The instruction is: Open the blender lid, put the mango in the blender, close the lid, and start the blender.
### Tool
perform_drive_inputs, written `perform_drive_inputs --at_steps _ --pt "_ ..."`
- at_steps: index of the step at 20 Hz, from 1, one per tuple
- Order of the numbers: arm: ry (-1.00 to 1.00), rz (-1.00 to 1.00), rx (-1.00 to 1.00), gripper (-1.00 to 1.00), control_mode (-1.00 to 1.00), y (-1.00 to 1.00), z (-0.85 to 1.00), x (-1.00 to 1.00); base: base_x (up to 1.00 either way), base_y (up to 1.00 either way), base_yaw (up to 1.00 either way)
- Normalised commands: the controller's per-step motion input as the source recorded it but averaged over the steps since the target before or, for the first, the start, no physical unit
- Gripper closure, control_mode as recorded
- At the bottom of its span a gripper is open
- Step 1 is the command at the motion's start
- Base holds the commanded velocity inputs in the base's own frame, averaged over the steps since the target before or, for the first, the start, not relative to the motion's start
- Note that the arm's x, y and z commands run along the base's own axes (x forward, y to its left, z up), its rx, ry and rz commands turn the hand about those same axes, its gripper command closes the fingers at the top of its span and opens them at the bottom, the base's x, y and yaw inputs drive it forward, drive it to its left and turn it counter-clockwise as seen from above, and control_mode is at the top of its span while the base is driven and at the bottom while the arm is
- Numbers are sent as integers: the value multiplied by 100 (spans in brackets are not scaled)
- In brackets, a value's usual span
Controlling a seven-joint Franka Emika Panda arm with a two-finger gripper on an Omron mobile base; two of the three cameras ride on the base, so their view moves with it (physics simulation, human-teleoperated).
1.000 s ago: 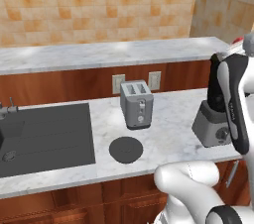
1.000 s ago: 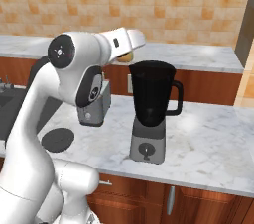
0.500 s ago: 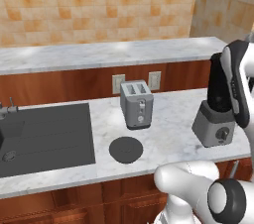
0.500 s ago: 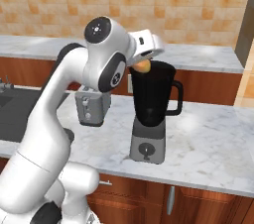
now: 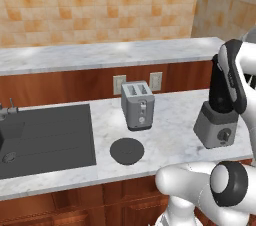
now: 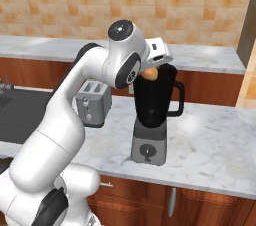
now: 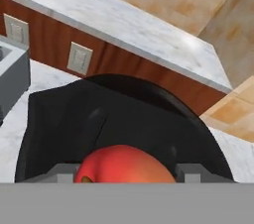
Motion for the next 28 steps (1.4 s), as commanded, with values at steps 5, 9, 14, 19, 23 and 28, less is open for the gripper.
perform_drive_inputs --at_steps 5,9,14,19,23,28 --pt "14 2 0 100 -100 -3 -66 1 0 0 0" --pt "16 1 0 100 -100 0 -56 1 0 0 0" --pt "12 3 -1 -100 -100 0 -61 -1 0 0 0" --pt "2 1 0 -100 -100 1 -22 -1 0 0 0" --pt "0 0 0 -100 -100 0 0 -19 0 0 0" --pt "-6 0 0 -100 -100 2 26 -41 0 0 0"
